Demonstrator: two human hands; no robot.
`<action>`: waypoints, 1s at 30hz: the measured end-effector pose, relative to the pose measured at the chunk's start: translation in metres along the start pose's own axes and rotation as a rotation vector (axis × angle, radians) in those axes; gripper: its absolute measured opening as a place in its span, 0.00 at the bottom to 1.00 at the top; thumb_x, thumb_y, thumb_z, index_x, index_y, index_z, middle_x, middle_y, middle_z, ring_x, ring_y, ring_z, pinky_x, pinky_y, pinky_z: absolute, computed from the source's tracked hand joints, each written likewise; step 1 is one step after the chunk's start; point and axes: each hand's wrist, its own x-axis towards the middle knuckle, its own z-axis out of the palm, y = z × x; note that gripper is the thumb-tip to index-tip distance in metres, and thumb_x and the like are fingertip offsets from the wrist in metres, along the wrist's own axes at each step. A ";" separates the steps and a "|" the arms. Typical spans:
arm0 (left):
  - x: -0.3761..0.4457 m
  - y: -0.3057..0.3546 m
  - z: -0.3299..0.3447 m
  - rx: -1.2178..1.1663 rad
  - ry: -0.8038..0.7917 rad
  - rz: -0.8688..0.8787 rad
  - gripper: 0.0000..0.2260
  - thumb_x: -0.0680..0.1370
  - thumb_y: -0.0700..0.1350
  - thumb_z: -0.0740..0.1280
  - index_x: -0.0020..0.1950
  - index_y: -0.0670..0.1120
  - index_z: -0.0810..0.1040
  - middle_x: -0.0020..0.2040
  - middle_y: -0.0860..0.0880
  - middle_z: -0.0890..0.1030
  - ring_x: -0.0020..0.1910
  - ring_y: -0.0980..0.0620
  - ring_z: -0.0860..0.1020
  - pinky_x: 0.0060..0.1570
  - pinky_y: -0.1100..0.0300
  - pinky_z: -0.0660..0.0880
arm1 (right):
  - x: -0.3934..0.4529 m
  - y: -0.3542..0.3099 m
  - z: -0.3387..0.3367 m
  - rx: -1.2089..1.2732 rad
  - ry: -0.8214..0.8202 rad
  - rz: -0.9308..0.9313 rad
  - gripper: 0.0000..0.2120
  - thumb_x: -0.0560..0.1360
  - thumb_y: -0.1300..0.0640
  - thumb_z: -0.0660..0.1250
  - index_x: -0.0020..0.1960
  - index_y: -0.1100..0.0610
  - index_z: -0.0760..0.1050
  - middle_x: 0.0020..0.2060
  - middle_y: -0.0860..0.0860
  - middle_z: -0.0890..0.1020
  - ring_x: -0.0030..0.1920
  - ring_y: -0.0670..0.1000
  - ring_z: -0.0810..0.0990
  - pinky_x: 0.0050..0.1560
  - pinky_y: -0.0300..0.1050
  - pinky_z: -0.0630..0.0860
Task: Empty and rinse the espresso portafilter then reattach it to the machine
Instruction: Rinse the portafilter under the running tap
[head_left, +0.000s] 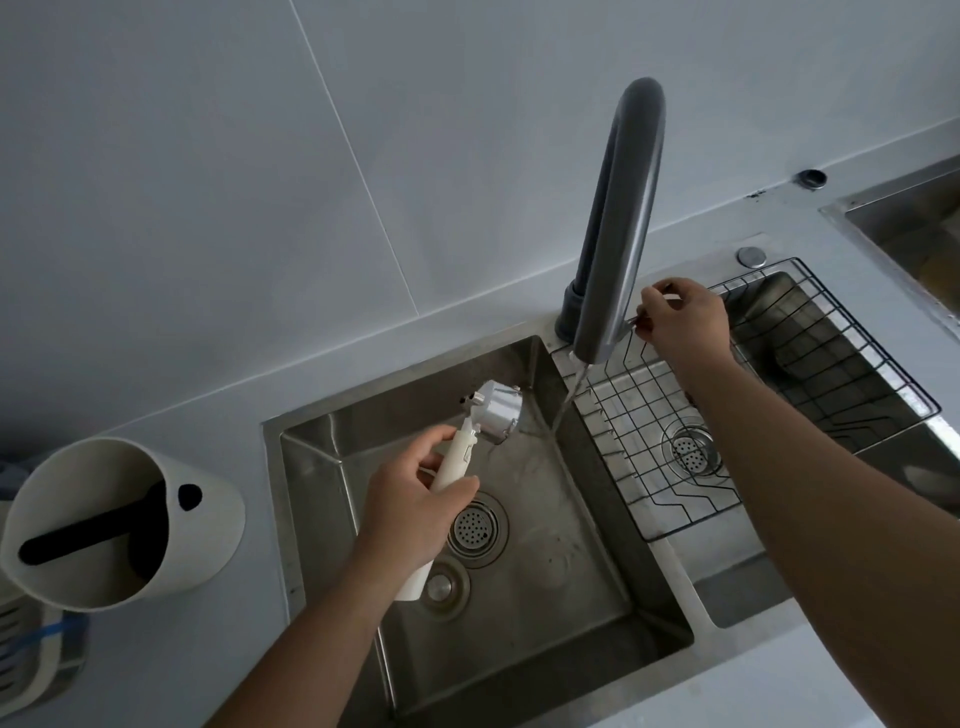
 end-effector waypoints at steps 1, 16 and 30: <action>0.000 0.000 0.000 0.013 0.008 0.022 0.19 0.69 0.44 0.75 0.57 0.59 0.78 0.43 0.53 0.82 0.38 0.60 0.80 0.33 0.70 0.73 | 0.002 0.000 0.000 -0.014 -0.001 -0.006 0.07 0.78 0.55 0.66 0.51 0.58 0.80 0.44 0.56 0.85 0.46 0.54 0.86 0.49 0.55 0.84; -0.002 -0.006 -0.001 0.154 0.094 0.233 0.23 0.68 0.38 0.75 0.57 0.58 0.78 0.45 0.59 0.77 0.41 0.59 0.77 0.36 0.72 0.71 | 0.018 0.000 0.004 -0.085 -0.063 -0.032 0.11 0.78 0.50 0.66 0.56 0.54 0.80 0.43 0.56 0.86 0.46 0.57 0.86 0.49 0.59 0.84; -0.018 0.003 -0.004 -0.180 0.038 -0.128 0.16 0.73 0.44 0.73 0.57 0.58 0.80 0.42 0.51 0.84 0.36 0.56 0.82 0.34 0.64 0.77 | 0.018 0.004 0.006 -0.092 -0.037 -0.050 0.16 0.79 0.49 0.64 0.63 0.54 0.78 0.46 0.57 0.85 0.46 0.56 0.85 0.49 0.59 0.84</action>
